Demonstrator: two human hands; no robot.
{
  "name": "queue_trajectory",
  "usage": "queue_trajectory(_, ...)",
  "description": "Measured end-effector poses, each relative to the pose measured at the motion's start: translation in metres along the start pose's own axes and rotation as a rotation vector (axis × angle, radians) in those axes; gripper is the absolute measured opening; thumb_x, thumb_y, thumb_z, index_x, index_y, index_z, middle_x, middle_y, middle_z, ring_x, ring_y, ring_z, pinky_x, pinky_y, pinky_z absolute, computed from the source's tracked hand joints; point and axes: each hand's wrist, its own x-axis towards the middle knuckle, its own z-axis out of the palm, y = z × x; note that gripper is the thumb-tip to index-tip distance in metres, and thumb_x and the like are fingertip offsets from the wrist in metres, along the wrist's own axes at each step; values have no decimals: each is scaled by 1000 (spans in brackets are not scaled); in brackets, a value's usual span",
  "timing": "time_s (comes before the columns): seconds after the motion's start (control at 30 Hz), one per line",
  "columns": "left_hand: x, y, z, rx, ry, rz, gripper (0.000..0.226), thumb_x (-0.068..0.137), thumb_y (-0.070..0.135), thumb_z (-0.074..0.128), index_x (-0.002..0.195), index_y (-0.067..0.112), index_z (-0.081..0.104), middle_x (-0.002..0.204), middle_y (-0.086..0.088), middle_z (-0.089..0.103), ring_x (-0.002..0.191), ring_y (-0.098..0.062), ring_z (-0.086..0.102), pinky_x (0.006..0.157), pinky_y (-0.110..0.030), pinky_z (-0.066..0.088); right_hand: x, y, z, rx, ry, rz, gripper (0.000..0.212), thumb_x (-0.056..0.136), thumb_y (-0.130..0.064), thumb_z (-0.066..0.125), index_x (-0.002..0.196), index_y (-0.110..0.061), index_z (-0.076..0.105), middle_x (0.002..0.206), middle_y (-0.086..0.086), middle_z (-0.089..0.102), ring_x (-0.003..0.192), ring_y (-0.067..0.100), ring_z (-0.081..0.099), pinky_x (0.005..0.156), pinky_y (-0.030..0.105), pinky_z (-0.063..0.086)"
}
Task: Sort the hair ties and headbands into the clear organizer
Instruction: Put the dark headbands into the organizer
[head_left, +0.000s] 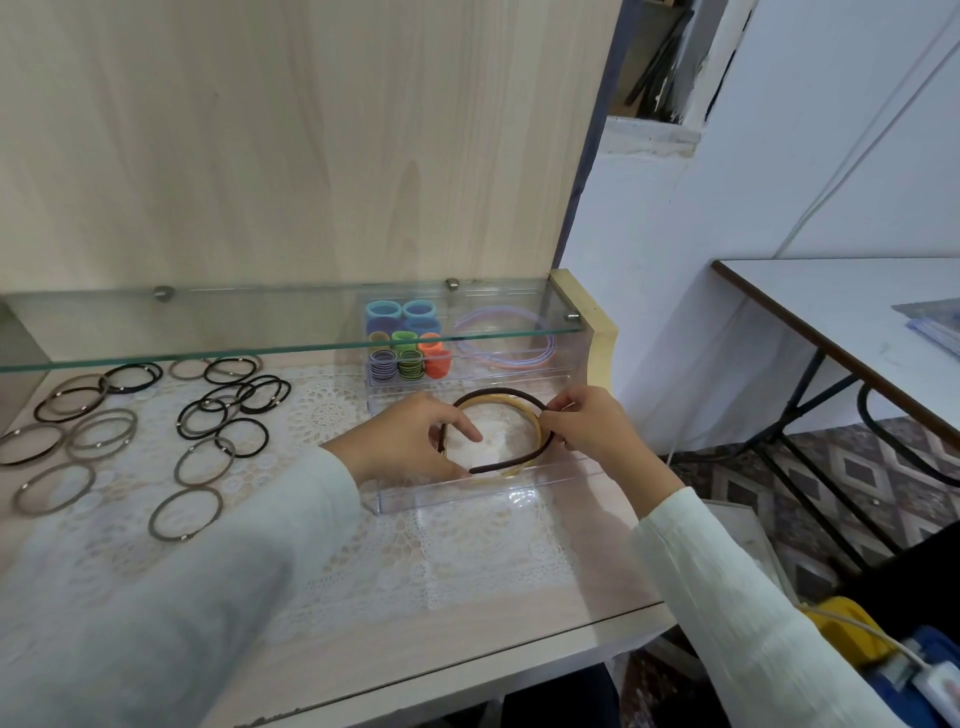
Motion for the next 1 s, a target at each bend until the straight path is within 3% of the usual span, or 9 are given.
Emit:
queue_trajectory(0.17, -2, 0, 6, 87, 33, 24, 19, 79, 29, 79, 97, 34, 74, 106, 6, 50, 83, -8, 53, 77, -21, 48, 1, -1, -1, -3, -8, 2, 9, 74, -16, 69, 81, -11, 68, 70, 1, 63, 71, 19, 56, 79, 40, 55)
queue_trajectory(0.3, -1, -4, 9, 96, 53, 25, 16, 81, 24, 75, 92, 35, 74, 108, 8, 47, 82, -5, 54, 79, -17, 43, 1, -2, -1, -3, -10, 3, 9, 72, -16, 68, 80, -11, 68, 69, 0, 63, 70, 19, 55, 78, 39, 54)
queue_trajectory(0.6, 0, -4, 5, 92, 27, 0, 21, 77, 37, 80, 94, 43, 68, 111, 11, 47, 91, -4, 51, 77, -16, 39, 0, -2, -1, -17, -10, -8, 9, 73, -18, 68, 80, -13, 67, 76, 3, 65, 74, 20, 58, 78, 40, 55)
queue_trajectory(0.87, 3, -8, 11, 132, 44, 9, 38, 75, 38, 82, 110, 38, 67, 113, 8, 43, 86, -4, 47, 83, -18, 40, -6, -7, 1, -97, -3, -85, 6, 82, -16, 67, 88, -14, 65, 82, 1, 64, 72, 13, 55, 59, 18, 42)
queue_trajectory(1.0, 3, -7, 10, 140, 55, 3, 43, 76, 42, 80, 116, 35, 66, 114, 8, 44, 89, -6, 46, 85, -20, 39, -8, -9, 3, -161, 2, -116, 11, 84, -15, 66, 93, -10, 67, 87, 2, 63, 84, 16, 56, 66, 21, 42)
